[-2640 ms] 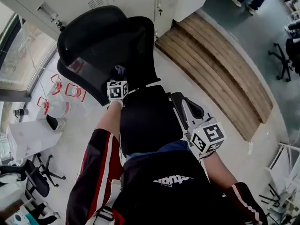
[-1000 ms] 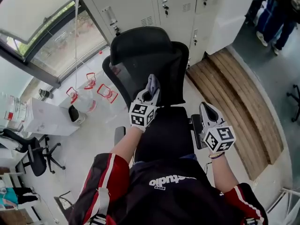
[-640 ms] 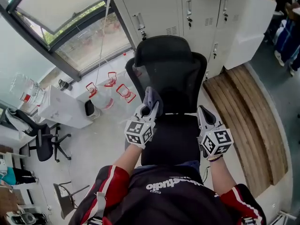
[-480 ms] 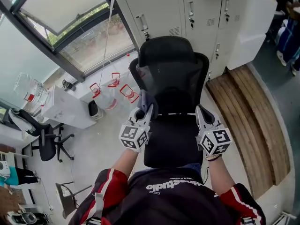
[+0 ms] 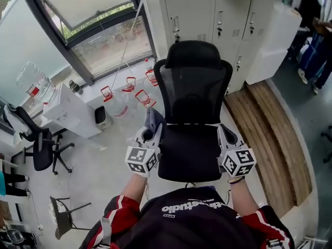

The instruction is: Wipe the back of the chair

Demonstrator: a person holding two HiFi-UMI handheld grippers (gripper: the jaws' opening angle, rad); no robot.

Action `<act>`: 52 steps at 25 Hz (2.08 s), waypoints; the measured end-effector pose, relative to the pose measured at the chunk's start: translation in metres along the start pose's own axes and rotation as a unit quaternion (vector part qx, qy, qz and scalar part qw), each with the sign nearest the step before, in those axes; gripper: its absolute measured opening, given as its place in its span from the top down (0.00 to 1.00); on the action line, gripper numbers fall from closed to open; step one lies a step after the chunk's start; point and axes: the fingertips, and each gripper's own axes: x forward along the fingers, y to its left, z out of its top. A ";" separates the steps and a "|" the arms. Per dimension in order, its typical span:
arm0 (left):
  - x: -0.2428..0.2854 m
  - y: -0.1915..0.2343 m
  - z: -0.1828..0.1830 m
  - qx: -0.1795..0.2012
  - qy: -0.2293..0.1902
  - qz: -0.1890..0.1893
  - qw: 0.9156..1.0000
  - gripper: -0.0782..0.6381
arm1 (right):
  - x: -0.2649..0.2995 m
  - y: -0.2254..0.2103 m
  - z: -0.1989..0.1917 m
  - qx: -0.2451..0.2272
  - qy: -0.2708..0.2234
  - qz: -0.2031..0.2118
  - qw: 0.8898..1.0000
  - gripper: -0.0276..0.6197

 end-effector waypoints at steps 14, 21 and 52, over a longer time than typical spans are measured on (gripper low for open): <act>-0.236 -0.064 -0.024 -0.021 -0.006 -0.061 0.998 0.81 | -0.193 0.169 -0.061 -0.010 0.027 -0.039 0.999 0.96; -0.280 -0.095 -0.020 -0.032 -0.018 -0.068 0.997 0.81 | -0.237 0.182 -0.052 -0.024 0.016 -0.043 0.999 0.96; -0.414 -0.312 -0.012 -0.026 -0.031 -0.025 0.999 0.81 | -0.466 0.173 -0.078 -0.021 0.001 0.033 0.999 0.96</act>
